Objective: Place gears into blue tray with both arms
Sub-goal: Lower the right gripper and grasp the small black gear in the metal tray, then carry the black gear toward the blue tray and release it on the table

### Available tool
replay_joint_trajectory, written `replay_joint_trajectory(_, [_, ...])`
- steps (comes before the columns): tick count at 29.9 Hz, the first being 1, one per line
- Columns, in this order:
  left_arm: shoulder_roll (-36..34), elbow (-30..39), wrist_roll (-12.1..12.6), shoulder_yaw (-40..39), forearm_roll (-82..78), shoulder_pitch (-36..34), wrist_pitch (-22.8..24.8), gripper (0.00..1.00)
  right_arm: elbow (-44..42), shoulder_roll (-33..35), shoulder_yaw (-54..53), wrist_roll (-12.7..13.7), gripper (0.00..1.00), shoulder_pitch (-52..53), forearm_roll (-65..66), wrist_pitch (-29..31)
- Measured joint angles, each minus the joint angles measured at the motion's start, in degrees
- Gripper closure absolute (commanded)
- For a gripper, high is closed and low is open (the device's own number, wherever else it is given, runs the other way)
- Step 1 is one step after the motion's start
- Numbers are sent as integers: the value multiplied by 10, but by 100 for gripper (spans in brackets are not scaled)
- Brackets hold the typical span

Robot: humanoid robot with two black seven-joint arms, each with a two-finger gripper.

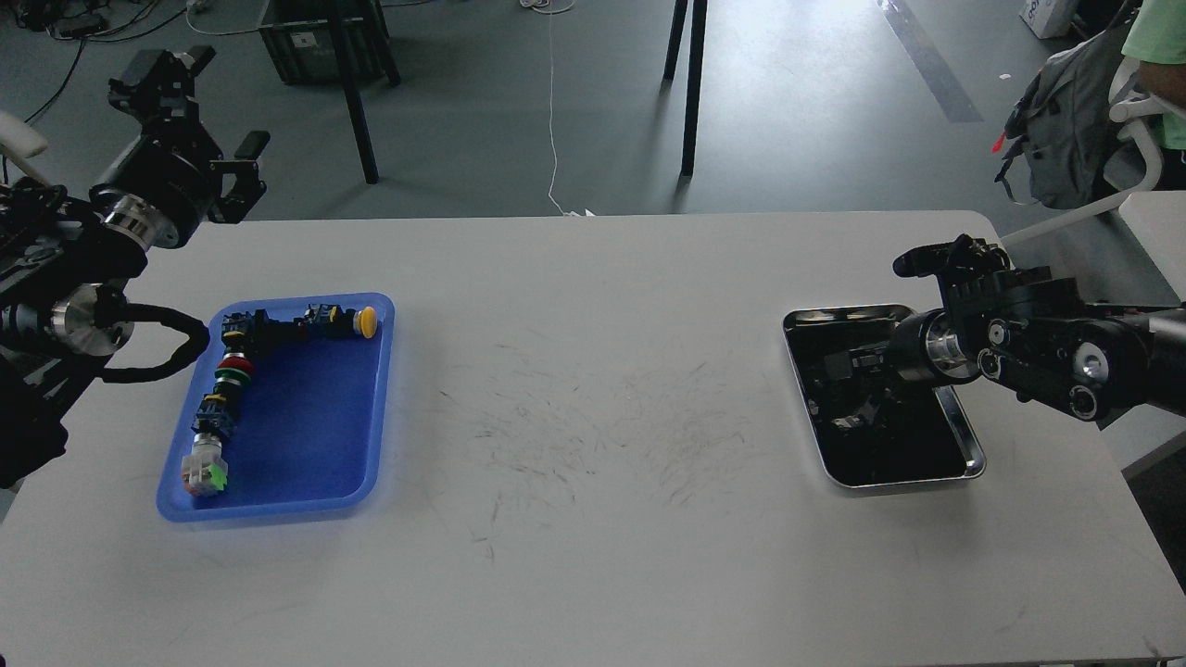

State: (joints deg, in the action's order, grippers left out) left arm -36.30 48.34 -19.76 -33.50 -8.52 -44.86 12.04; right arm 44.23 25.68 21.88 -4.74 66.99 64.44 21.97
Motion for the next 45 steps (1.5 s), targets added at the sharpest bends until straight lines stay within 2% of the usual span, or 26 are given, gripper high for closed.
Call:
replay_joint_trajectory(5, [0, 0, 0, 0, 0, 0, 0, 1, -4, -1, 0, 0, 41, 0, 0, 15])
replay_joint_trajectory(7, [0, 0, -1, 0, 0, 0, 0, 1, -4, -2, 0, 0, 48, 0, 0, 18])
replay_joint_trajectory(13, [0, 0, -1, 0, 0, 2, 0, 1, -10, -7, 0, 0, 59, 0, 1, 22])
replay_joint_trajectory(19, [0, 0, -2, 0, 0, 4, 0, 1, -11, -8, 0, 0, 79, 1, 1, 29])
replay_joint_trajectory(26, [1, 0, -2, 0, 0, 4, 0, 1, -9, -8, 0, 0, 97, 2, 1, 36])
replay_joint_trajectory(40, [0, 0, -2, 3, 0, 5, 1, 1, -10, -8, -6, -5, 99, 26, 1, 33])
replay_joint_trajectory(45, [-2, 2, -1, 3, 0, 5, 1, 1, -10, -23, -46, -5, 99, 47, -1, 20])
